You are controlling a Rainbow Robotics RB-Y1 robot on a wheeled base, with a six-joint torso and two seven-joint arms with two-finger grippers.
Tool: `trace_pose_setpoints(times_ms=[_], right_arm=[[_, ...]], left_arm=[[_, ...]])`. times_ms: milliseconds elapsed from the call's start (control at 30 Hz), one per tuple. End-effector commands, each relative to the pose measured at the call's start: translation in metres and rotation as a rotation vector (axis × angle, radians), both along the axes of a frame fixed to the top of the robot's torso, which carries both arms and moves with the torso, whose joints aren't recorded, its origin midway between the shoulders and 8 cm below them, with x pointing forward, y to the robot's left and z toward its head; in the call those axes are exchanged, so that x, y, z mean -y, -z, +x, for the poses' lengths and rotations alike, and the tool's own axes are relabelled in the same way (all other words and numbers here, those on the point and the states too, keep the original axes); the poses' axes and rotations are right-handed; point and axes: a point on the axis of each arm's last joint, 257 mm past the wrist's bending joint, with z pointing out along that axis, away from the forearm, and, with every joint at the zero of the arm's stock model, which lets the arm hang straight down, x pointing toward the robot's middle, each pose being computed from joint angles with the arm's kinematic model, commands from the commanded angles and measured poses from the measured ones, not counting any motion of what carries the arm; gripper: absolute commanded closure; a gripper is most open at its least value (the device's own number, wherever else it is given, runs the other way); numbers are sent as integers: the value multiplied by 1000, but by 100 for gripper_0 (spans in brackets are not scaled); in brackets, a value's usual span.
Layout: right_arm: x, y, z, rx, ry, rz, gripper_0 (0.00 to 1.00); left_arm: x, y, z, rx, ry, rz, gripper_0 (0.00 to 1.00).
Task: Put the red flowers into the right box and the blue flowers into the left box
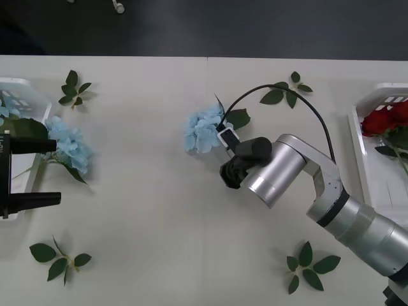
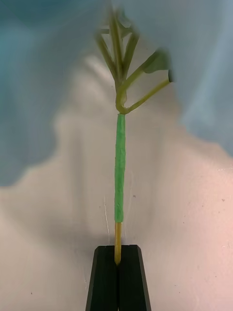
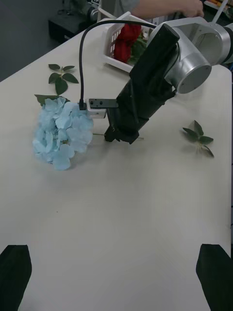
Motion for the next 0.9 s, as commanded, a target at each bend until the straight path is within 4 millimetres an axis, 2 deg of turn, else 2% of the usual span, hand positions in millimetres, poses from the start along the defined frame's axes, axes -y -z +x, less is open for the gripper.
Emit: trace_pose_setpoints(times_ms=[33, 133, 267, 333, 600, 733, 900], right_arm=[[4, -23, 1, 19, 15, 18, 100], [7, -46, -7, 1, 22, 28, 100], [9, -89, -29, -34, 13, 51, 100], [12, -104, -38, -44, 9, 55, 100], [29, -197, -98, -53, -75, 93, 100], [38, -231, -125, -22, -156, 99, 100], [31, -259, -147, 37, -268, 146, 100]], left_arm=[[3, -9, -2, 76, 32, 26, 0], [3, -9, -2, 76, 32, 26, 0], [3, -9, -2, 76, 32, 26, 0], [3, -9, -2, 76, 32, 26, 0], [3, -9, -2, 76, 32, 26, 0], [3, -9, -2, 76, 32, 26, 0], [3, -9, -2, 76, 32, 26, 0]])
